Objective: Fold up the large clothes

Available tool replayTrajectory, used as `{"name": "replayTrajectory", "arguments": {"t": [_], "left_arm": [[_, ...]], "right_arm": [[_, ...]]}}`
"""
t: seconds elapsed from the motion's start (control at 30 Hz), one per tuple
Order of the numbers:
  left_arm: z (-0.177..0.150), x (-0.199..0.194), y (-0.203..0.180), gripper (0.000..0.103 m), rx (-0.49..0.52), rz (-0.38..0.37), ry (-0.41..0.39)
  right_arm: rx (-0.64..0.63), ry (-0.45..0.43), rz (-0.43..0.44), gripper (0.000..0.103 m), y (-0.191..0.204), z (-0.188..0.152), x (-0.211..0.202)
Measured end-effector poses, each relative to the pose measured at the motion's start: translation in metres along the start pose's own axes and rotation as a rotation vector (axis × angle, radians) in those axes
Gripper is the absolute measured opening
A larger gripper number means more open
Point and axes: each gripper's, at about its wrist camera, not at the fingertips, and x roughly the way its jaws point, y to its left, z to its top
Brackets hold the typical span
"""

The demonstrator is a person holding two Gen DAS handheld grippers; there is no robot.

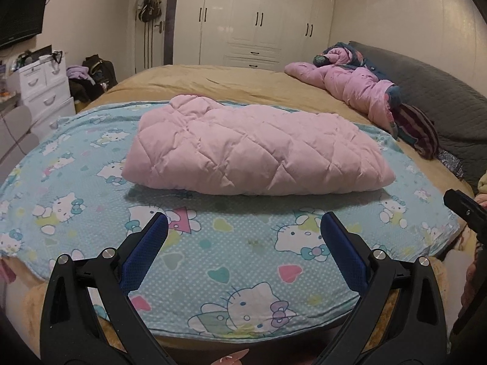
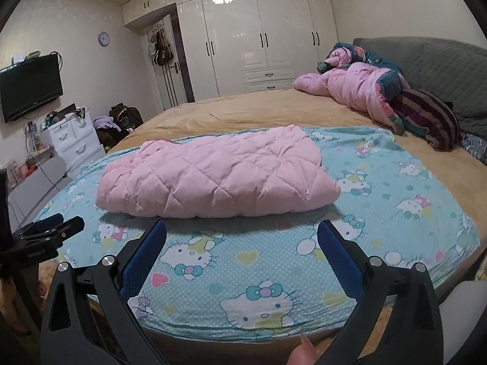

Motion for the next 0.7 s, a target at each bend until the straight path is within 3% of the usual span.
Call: {"name": "replayTrajectory", "arguments": {"t": [0.3, 0.7], "left_arm": [[-0.006, 0.005, -0.002, 0.094, -0.006, 0.006, 0.032], [-0.004, 0.003, -0.003, 0.094, -0.004, 0.030, 0.026]], "right_arm": [[0.008, 0.071, 0.028, 0.099, 0.005, -0.016, 0.018], [-0.002, 0.065, 0.029, 0.099, 0.006, -0.015, 0.016]]}}
